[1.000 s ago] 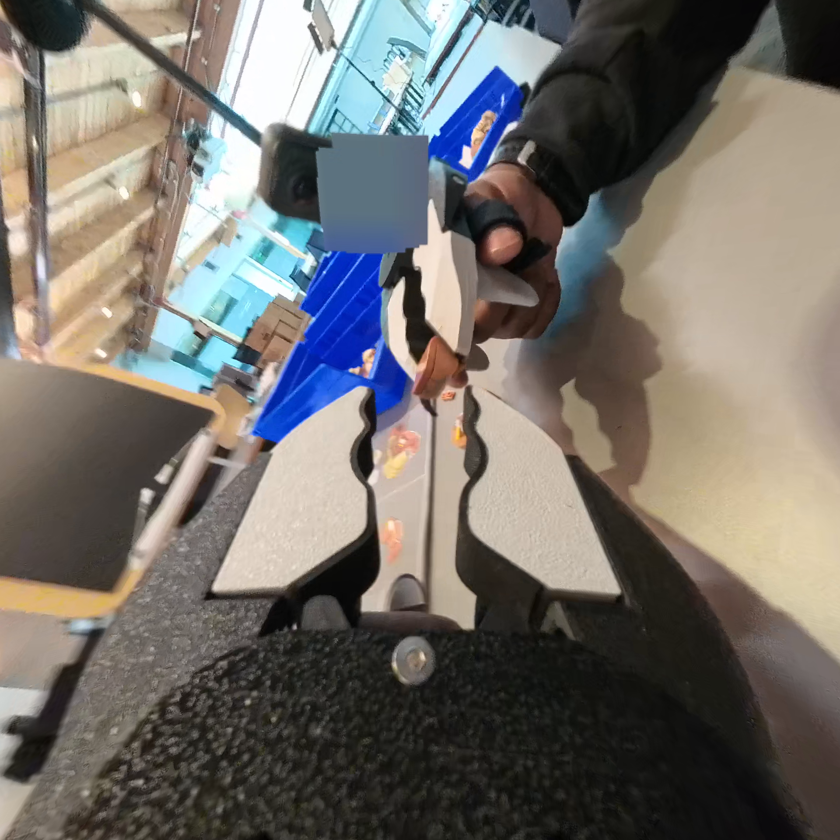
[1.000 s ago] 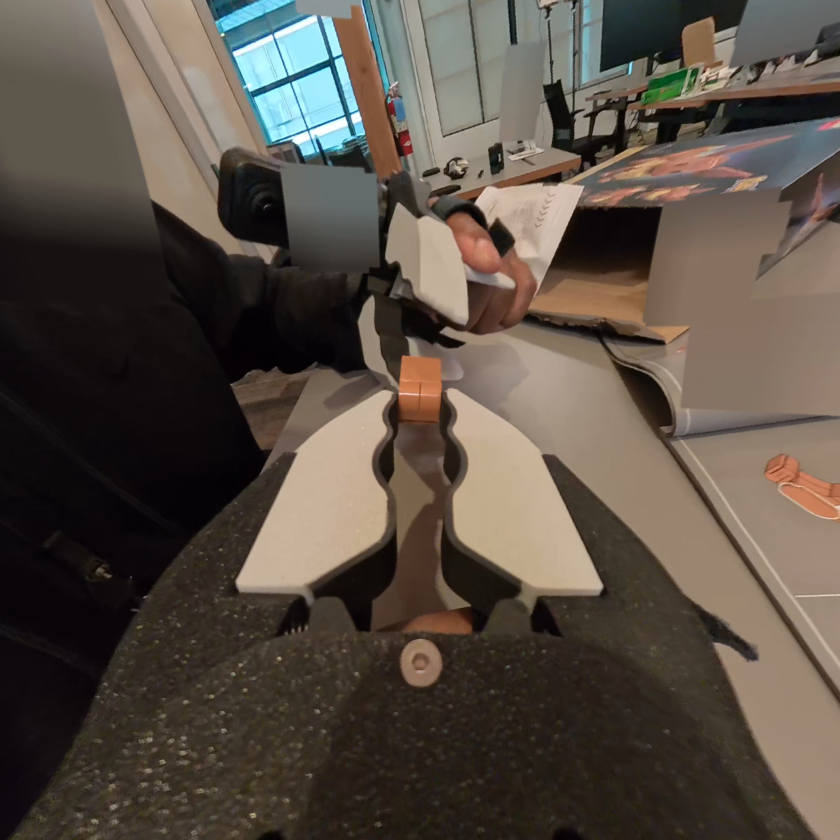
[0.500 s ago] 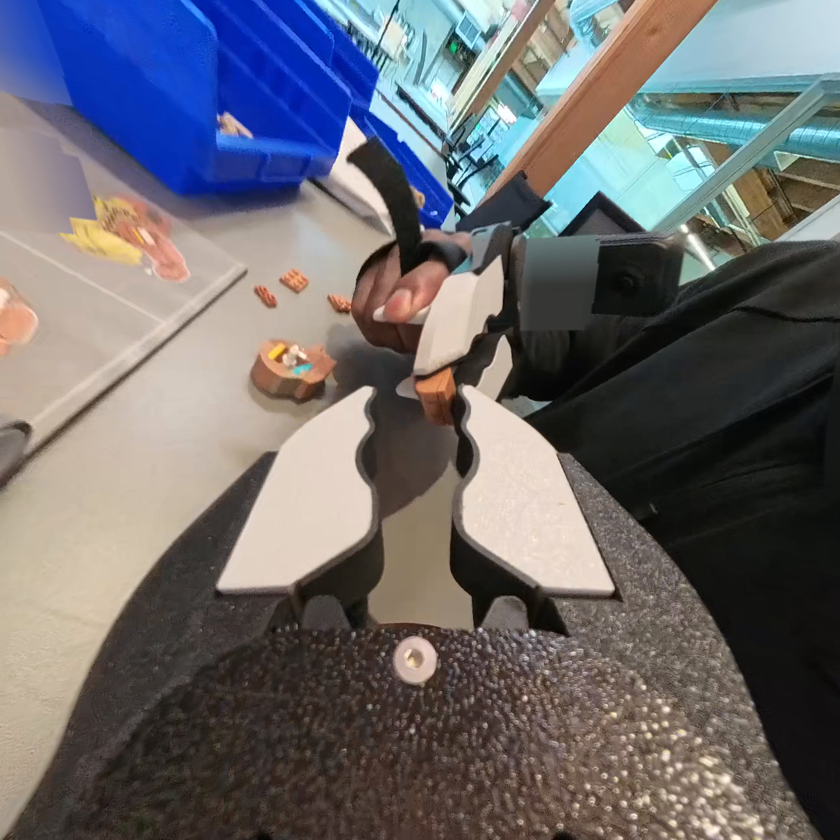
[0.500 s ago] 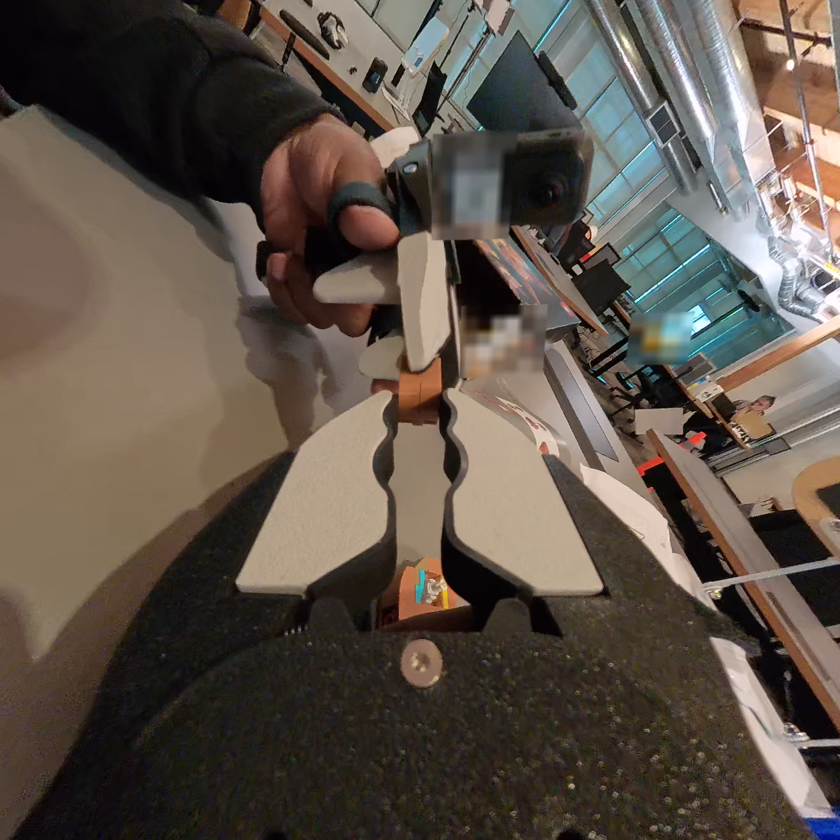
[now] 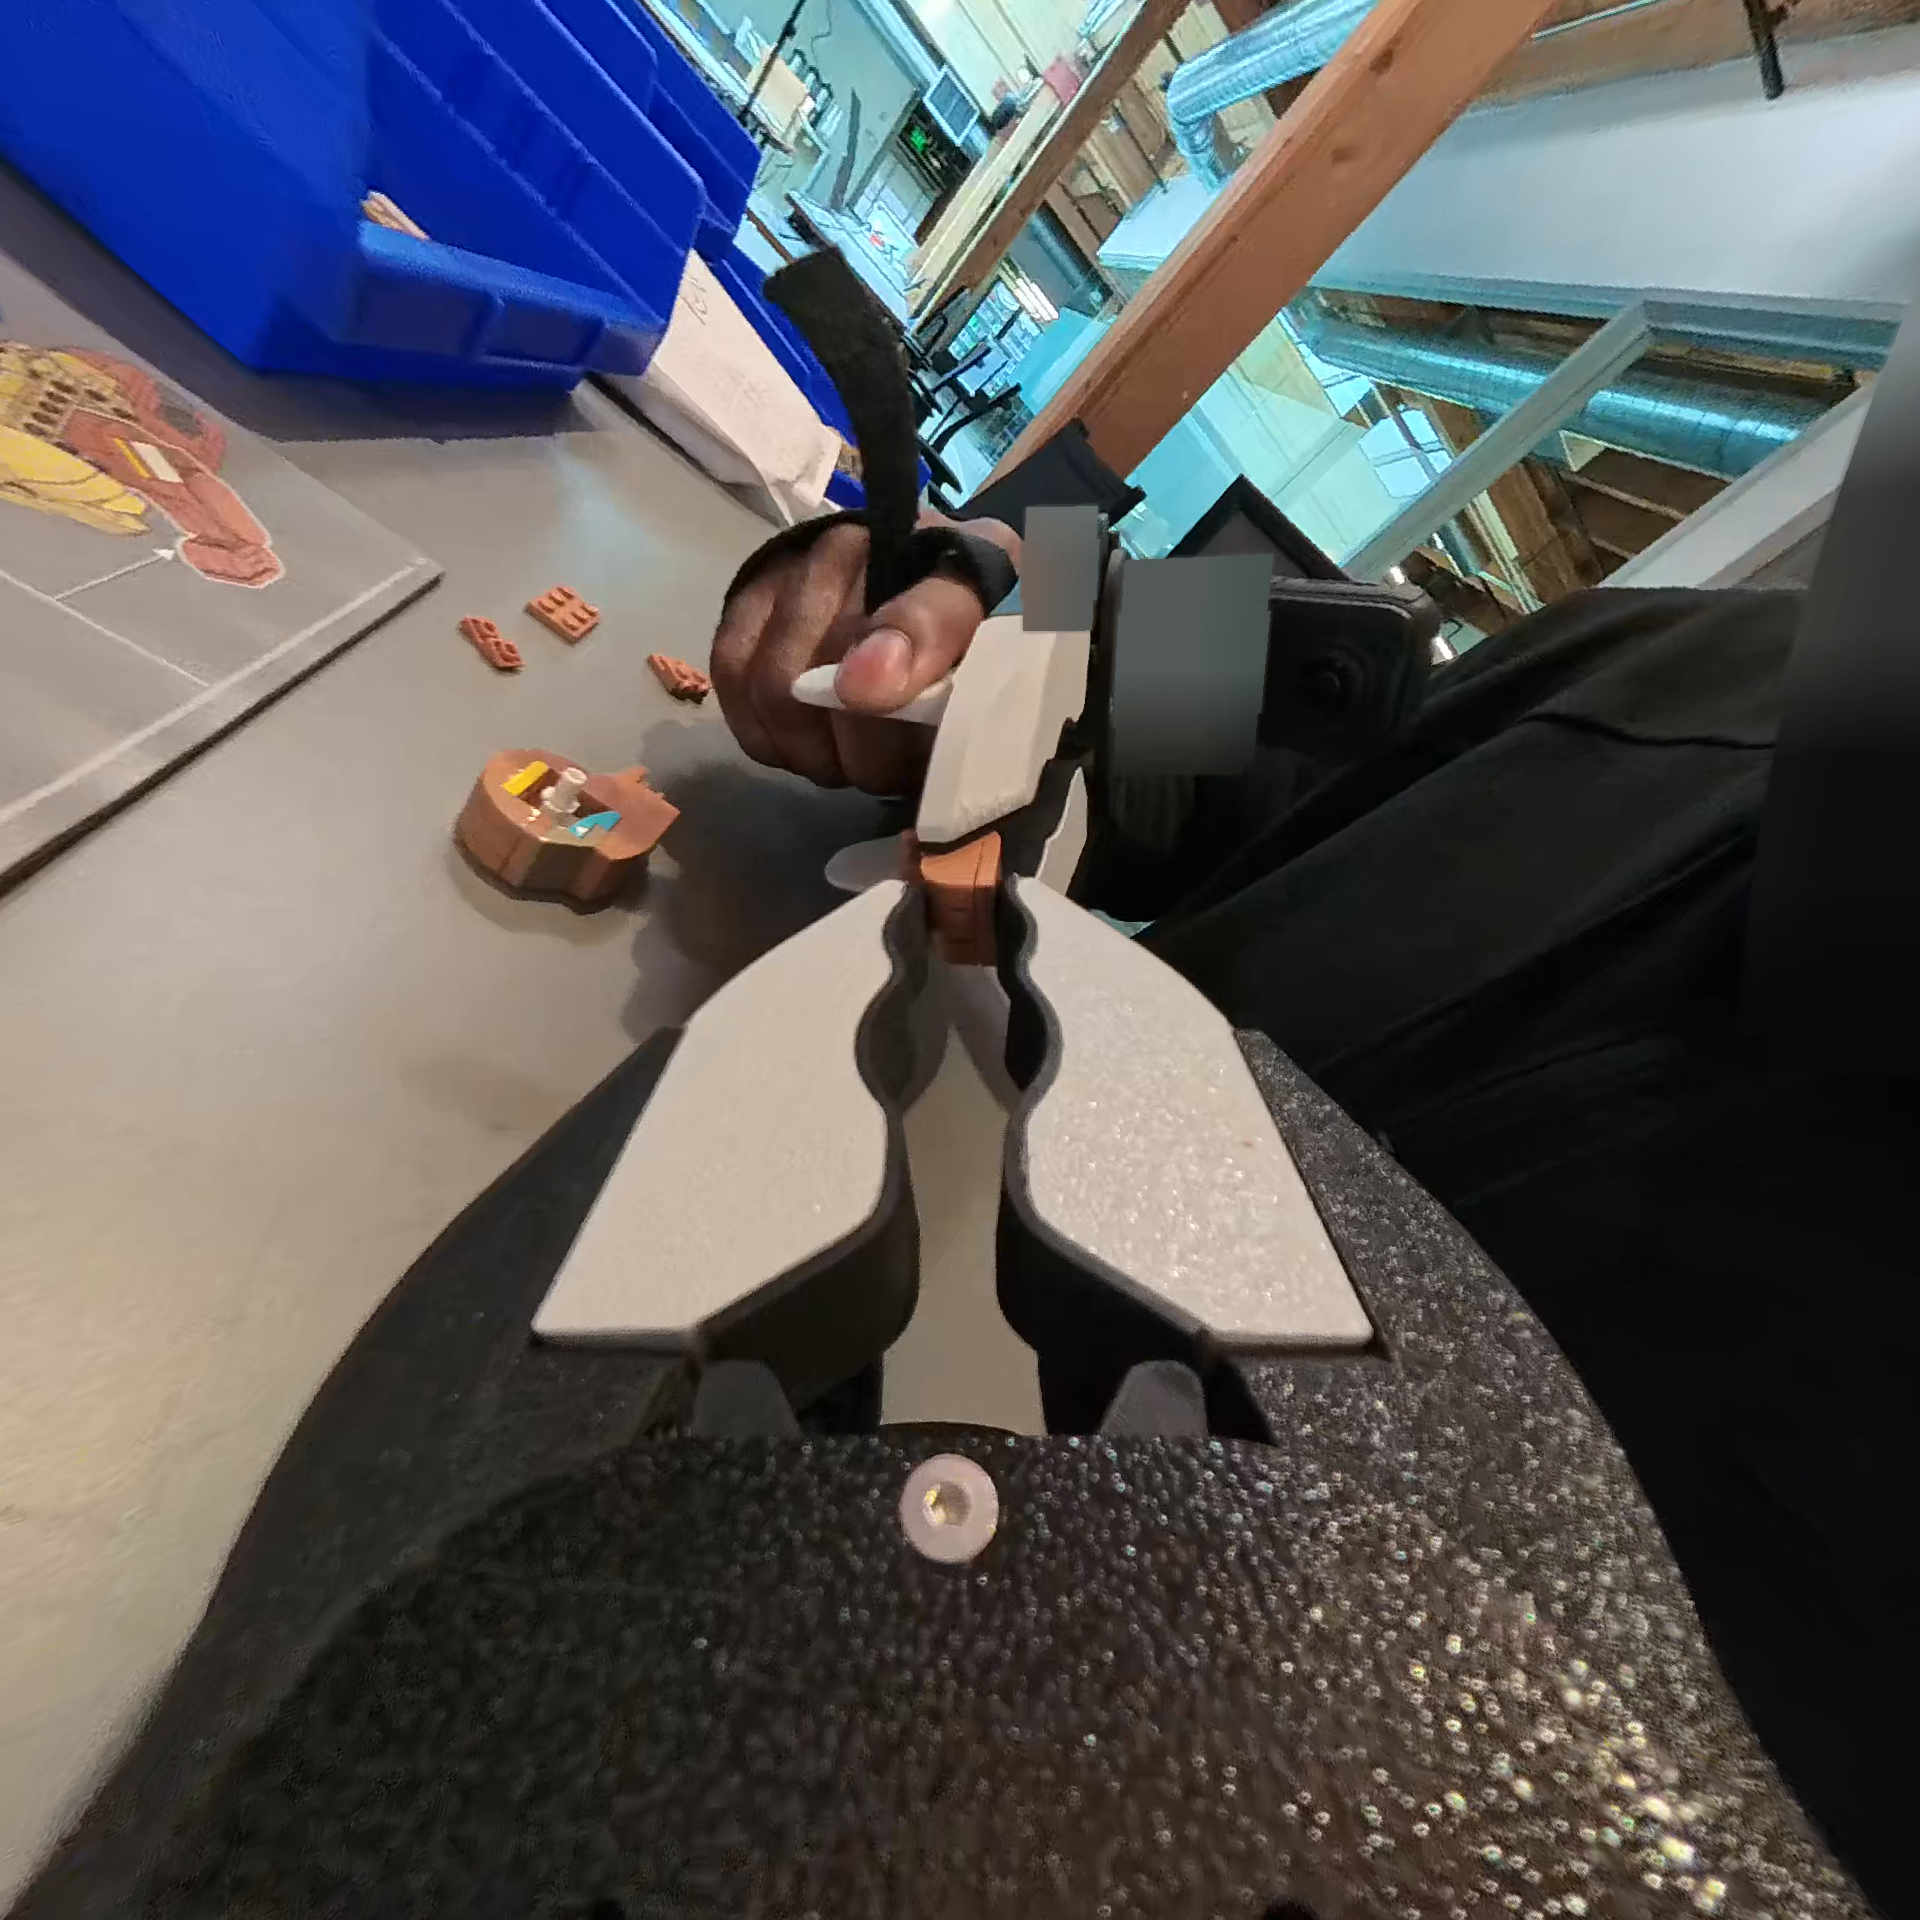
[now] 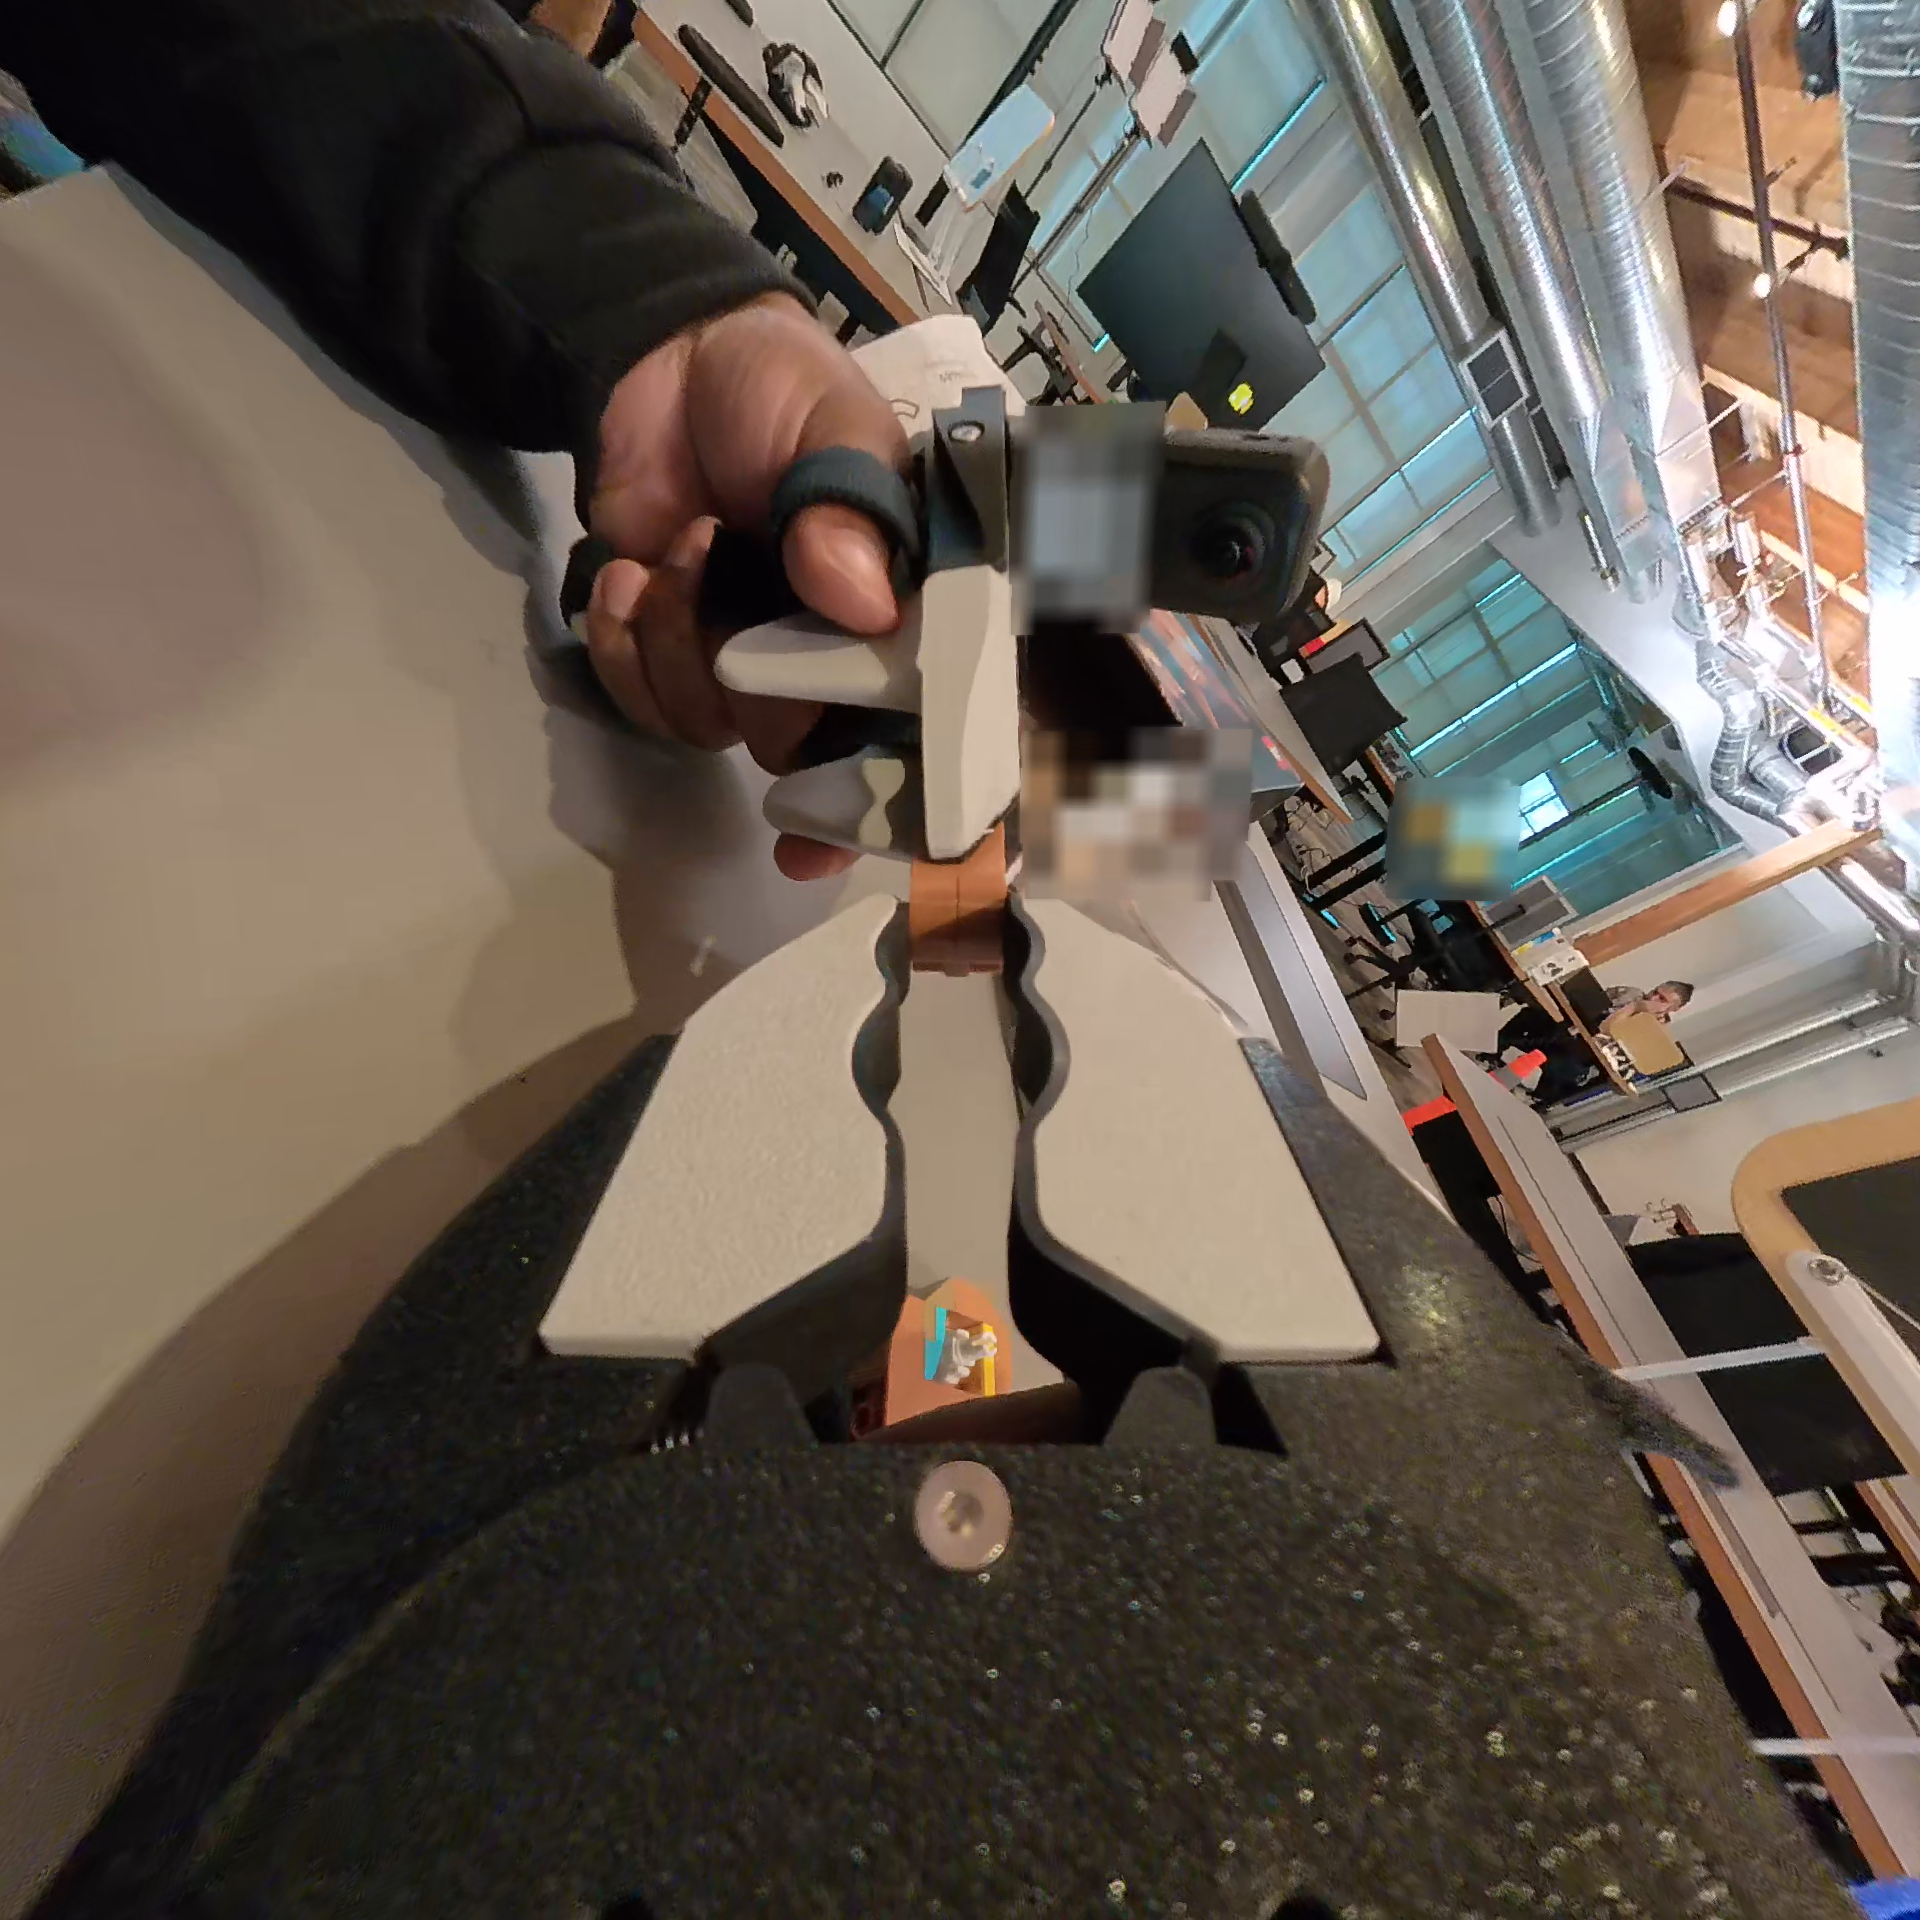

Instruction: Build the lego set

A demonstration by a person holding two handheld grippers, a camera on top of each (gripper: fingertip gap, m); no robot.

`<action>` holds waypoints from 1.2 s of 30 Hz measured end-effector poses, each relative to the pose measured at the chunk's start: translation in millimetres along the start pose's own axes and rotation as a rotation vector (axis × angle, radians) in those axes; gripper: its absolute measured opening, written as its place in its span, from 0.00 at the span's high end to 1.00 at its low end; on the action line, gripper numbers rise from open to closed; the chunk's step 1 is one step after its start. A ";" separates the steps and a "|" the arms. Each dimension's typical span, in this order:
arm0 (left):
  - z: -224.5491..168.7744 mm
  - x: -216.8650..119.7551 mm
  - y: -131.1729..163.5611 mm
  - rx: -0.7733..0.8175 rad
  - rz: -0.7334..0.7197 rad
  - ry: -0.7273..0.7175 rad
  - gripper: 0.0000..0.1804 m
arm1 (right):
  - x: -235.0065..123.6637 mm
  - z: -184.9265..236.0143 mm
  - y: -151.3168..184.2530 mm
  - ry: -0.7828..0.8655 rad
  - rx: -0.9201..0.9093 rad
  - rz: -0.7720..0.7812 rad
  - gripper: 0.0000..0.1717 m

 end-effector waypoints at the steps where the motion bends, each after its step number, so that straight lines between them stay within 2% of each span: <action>1: -0.2 0.0 -0.9 0.003 -0.009 0.000 0.93 | -0.3 -0.4 -0.4 0.002 -0.005 -0.001 0.90; 9: -6.7 1.9 2.2 0.028 0.015 0.039 0.93 | -3.7 1.6 -5.3 -0.002 -0.045 -0.030 0.90; 11: -4.0 1.4 -1.7 0.051 -0.010 0.004 0.93 | -2.5 -2.1 -1.8 0.019 -0.046 -0.004 0.90; 13: -1.7 1.3 -4.0 0.141 -0.005 -0.056 0.93 | -2.0 -3.9 0.5 0.009 -0.005 0.000 0.90; 14: -1.2 0.4 -5.7 0.194 -0.009 -0.089 0.92 | -2.0 -4.2 -0.3 -0.014 0.050 -0.012 0.90; 16: 1.1 -3.1 -9.4 0.284 -0.022 -0.166 0.77 | -3.5 -5.6 -4.9 -0.080 0.195 -0.057 0.90; 19: 3.4 -12.4 -12.8 0.437 -0.035 -0.273 0.69 | -4.1 -7.1 -7.4 -0.241 0.470 -0.089 0.90; 26: -16.9 -21.0 -25.2 0.645 -0.150 -0.291 0.72 | -4.6 -13.0 -5.9 -0.523 1.007 -0.130 0.90; 30: -17.8 -17.3 -19.4 0.842 -0.123 -0.383 0.78 | -7.7 -24.6 -6.5 -0.638 1.302 -0.225 0.90; 32: -14.2 -13.7 -16.1 0.918 -0.097 -0.436 0.78 | -8.2 -27.4 -4.5 -0.663 1.380 -0.240 0.90; 36: -12.6 -10.3 -17.8 1.038 -0.119 -0.512 0.78 | -6.2 -21.4 -5.6 -0.711 1.420 -0.218 0.90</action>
Point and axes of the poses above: each gripper's, where its closed fingertips meet, x out along the fingers, y out of its underside, z = x × y across the jaws, the point moved 1 cm from there along -x, back along the fingers, and after that the axes turned 10 degrees about z, right-handed, at the moved point
